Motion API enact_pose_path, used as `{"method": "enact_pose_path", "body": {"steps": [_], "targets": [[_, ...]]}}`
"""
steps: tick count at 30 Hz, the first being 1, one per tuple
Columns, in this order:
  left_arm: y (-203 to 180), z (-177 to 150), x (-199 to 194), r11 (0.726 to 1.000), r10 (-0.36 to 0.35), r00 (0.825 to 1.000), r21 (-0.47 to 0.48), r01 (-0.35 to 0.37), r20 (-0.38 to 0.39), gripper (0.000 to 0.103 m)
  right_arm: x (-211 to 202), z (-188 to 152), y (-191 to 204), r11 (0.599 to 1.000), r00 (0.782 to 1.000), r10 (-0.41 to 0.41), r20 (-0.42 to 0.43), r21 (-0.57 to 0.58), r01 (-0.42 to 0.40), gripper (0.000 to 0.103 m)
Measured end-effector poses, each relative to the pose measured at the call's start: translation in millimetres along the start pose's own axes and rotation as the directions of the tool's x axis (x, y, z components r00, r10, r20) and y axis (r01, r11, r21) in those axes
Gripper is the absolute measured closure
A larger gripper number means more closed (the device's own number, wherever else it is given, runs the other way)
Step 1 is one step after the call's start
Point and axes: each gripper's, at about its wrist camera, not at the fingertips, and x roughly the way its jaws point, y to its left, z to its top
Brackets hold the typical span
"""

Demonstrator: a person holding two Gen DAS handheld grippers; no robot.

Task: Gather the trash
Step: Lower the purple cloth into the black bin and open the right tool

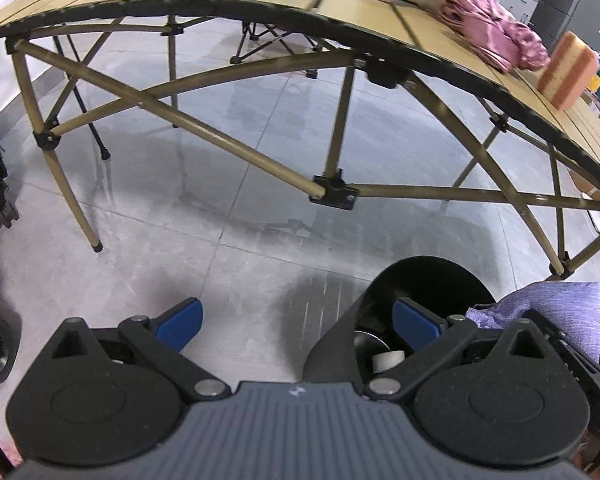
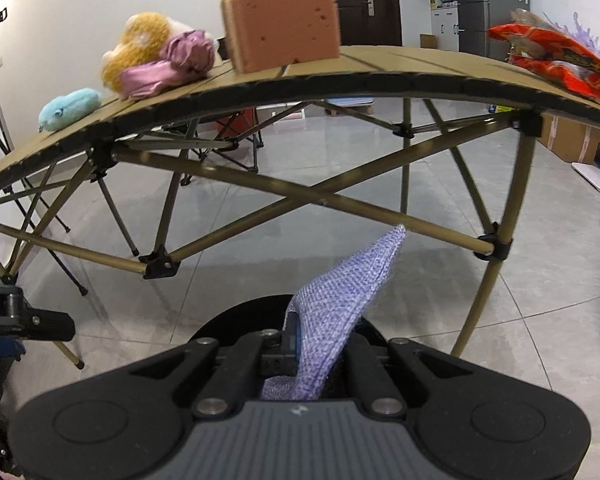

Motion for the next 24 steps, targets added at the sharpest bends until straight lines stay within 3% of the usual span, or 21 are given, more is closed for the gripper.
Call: {"method": "enact_pose_path", "body": {"steps": [24], "targets": [[41,-2,6,0.997,0.055,0.998,-0.057,-0.056,-0.034,0.000,34,-3,25,1.000,0.995,-0.002,-0.103,-0.024,-0.001,0.101]]}}
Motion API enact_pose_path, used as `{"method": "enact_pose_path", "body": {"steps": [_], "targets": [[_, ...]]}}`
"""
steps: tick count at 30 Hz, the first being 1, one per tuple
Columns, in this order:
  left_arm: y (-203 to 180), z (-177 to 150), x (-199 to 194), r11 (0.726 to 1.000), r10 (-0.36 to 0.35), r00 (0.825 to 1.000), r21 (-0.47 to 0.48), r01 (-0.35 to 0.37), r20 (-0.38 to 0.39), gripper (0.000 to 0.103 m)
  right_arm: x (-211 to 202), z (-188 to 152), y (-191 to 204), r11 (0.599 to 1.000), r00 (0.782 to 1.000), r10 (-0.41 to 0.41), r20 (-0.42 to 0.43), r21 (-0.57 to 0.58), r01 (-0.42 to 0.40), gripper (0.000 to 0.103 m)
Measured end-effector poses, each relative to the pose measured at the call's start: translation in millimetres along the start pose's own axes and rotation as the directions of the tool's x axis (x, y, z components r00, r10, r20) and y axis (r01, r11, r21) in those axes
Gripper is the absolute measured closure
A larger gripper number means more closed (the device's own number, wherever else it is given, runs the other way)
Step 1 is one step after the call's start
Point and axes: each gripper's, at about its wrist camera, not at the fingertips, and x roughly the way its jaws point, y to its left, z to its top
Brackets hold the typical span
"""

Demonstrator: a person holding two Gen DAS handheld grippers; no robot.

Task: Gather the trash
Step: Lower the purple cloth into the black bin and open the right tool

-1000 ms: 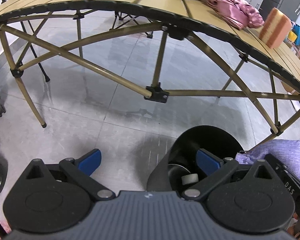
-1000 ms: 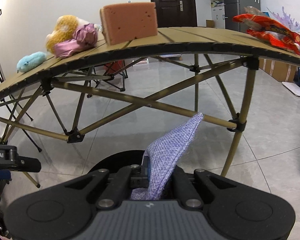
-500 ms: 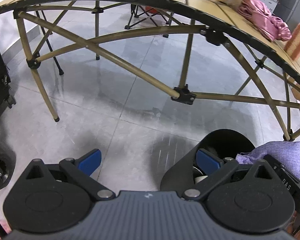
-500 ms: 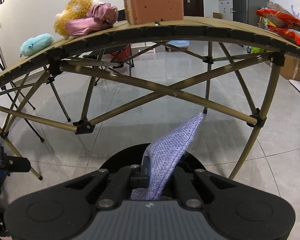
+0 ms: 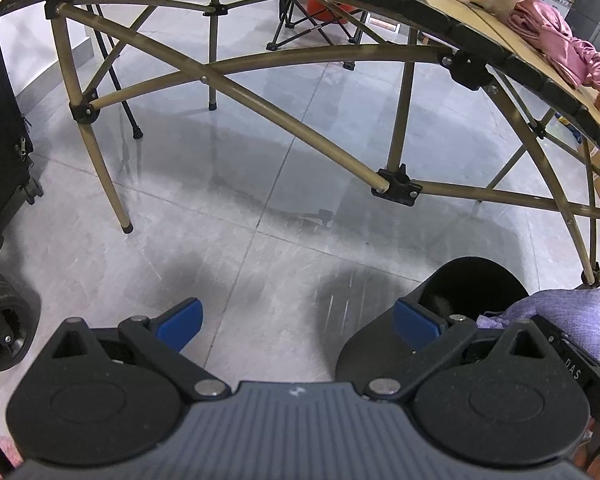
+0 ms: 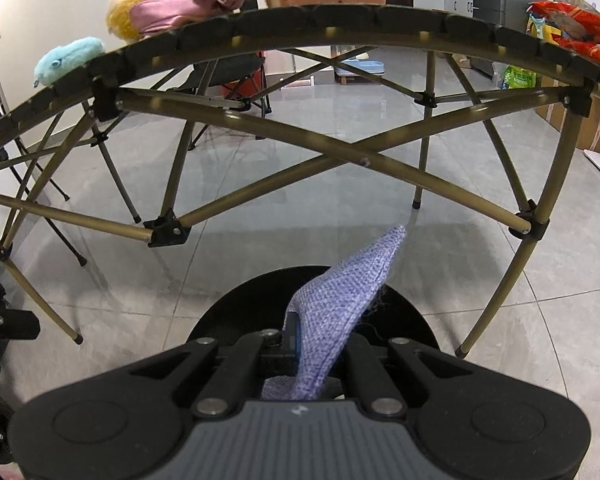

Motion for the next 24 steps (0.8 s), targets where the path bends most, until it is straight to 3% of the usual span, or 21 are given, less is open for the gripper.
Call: {"method": "enact_pose_path", "body": {"steps": [2,5,7,8,9,24], "targets": [[0.8,0.1,0.3,1.000,0.002,1.000,-0.002,-0.002,-0.001,0.000,0.9,-0.3,0.5,1.000,1.000,0.003,-0.005,-0.002,-0.003,0.099],[0.8,0.4,0.1,1.000,0.001,1.000,0.000,-0.001,0.000,0.000,1.9,0.1,-2.2,1.000,1.000,0.016,-0.016,0.014,-0.016,0.080],[0.9,-0.1,-0.6,1.000,0.001,1.000,0.001,-0.001,0.001,0.000,2.2,-0.2,-3.1,1.000,1.000,0.014,-0.022,0.018,-0.013,0.037],[0.9,-0.2,-0.6,1.000,0.001,1.000,0.001,-0.001,0.001,0.000,2.7,-0.4,-2.7,1.000,1.000,0.009,-0.025,0.016,-0.009,0.024],[0.9,-0.2,-0.7,1.000,0.001,1.000,0.001,-0.001,0.001,0.000,3.3,-0.5,-2.4,1.000,1.000,0.003,-0.029,0.013,-0.003,0.000],[-0.7,-0.6,-3.0,1.000,-0.007,1.000,0.010,0.007,0.005,0.000,1.8,-1.8,-2.1,1.000,0.998,-0.006,-0.055,0.003,0.006,0.000]]}}
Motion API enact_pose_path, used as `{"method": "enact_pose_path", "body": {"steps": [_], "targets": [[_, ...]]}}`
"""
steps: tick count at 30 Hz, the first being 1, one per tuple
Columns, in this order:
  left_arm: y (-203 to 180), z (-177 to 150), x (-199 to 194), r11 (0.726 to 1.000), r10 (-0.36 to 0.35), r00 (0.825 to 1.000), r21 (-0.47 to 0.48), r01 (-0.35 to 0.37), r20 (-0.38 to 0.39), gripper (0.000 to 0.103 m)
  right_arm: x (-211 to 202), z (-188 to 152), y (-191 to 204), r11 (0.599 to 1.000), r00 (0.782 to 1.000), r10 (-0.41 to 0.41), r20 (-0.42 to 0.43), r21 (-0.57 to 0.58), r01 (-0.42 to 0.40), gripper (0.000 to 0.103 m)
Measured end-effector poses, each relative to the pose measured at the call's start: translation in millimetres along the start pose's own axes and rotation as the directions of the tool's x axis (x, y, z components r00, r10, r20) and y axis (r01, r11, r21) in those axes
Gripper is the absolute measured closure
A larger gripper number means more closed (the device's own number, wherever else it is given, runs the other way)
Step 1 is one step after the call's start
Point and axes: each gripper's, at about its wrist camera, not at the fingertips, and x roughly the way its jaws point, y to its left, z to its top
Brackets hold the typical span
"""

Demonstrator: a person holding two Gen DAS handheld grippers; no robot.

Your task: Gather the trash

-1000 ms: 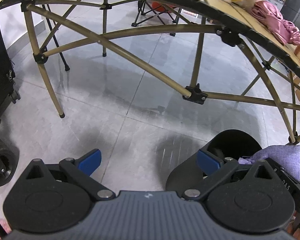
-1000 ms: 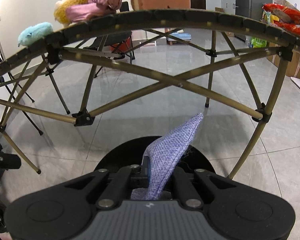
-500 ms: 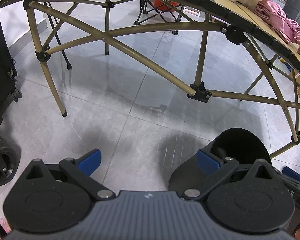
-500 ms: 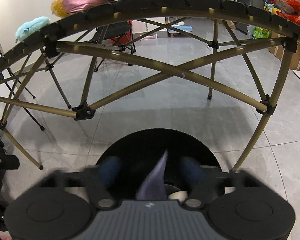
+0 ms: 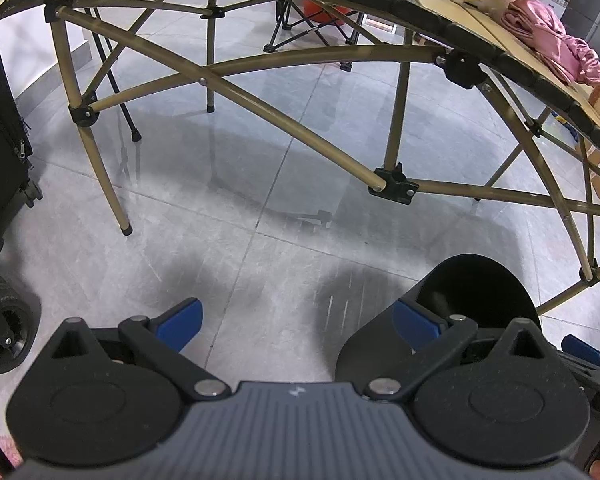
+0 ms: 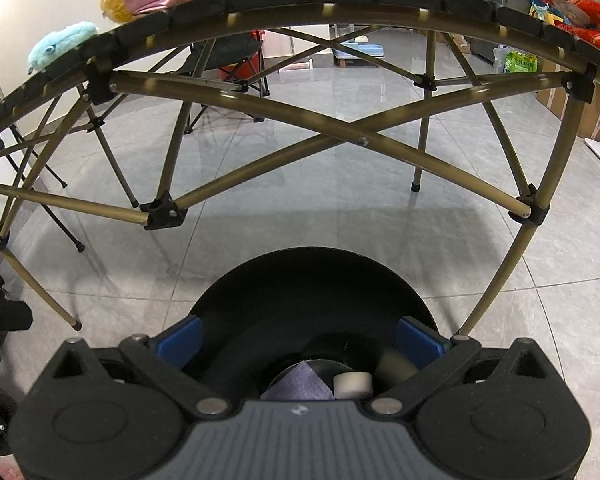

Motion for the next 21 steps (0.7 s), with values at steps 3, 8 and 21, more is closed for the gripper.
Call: {"method": "enact_pose_path", "body": {"steps": [3,8,21], "targets": [[-2,-1,-2,1.000,-0.001,1.000,0.006,0.001,0.003,0.000,-3,0,0,1.000,1.000,-0.002,-0.005,-0.002,0.002,0.000],[-7,-1,-3,1.000,-0.005,1.000,0.018,0.005,0.011,0.000,-9,-2,-5,1.000,1.000,-0.007,-0.026,0.006,0.007,0.000],[-20,-6,-19,0.998,-0.036,0.998,0.056,0.033,0.049,0.000,-35,-6,-17,1.000,0.999,-0.002,-0.037,0.023,0.003,0.000]]}}
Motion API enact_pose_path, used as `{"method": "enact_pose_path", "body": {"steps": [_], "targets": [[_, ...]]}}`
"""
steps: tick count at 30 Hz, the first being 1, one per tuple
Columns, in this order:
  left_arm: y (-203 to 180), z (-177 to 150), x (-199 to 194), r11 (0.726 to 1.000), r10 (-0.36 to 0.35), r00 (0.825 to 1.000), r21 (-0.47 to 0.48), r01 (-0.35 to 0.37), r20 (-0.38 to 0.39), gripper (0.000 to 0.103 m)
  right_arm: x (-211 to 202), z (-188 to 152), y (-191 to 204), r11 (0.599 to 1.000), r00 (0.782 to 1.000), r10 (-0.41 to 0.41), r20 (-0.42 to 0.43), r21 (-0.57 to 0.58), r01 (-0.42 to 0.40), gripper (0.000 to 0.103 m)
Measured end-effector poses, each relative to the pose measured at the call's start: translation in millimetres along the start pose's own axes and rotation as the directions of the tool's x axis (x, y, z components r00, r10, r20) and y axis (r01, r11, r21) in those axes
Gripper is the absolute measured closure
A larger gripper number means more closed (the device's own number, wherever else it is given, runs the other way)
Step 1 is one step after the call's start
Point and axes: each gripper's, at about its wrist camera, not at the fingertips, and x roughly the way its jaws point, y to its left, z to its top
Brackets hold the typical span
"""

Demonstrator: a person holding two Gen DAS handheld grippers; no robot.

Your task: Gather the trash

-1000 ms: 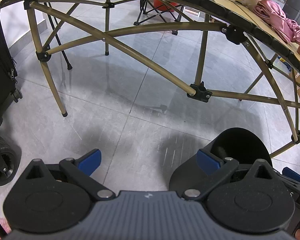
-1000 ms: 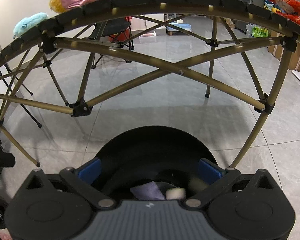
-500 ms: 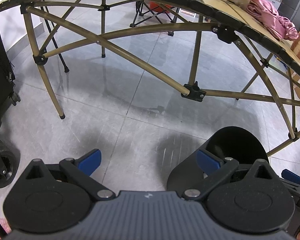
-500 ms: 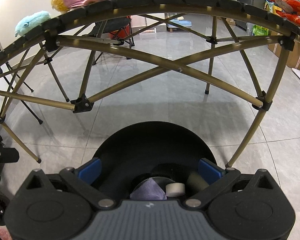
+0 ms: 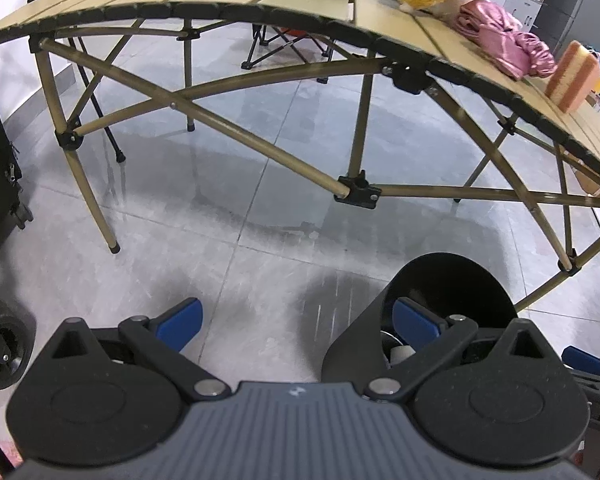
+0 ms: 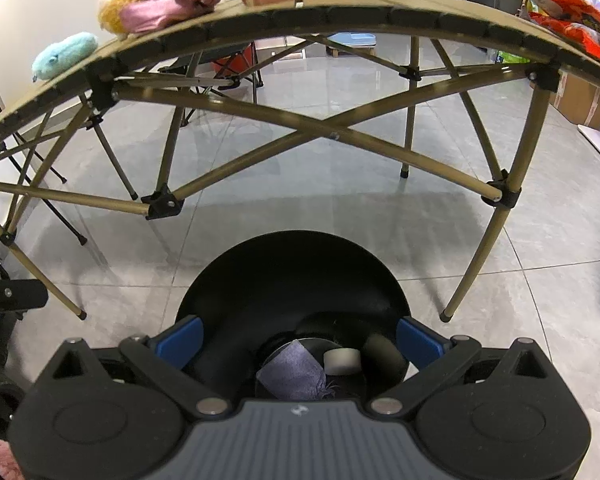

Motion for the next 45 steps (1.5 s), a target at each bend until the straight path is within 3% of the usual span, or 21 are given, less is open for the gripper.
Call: {"method": "enact_pose_path", "body": {"steps": [15,25,45], "targets": [[-10,10,-48,0.997,-0.081,0.991,0.008,0.081,0.103,0.000,-52,13,-6,0.999,0.994,0.038,0.104,0.029,-0.041,0.000],[-27,29,-97,0.989,-0.148,0.966,0.021,0.147,0.214,0.000,-93,28,-15,0.998,0.973,0.053,0.224,0.026,-0.061,0.000],[-44,71,-119,0.993,-0.118,0.937,0.041,0.111,0.329,0.000,-139,80,-30,0.996,0.913,0.086,0.398,-0.033,-0.080,0.000]]}}
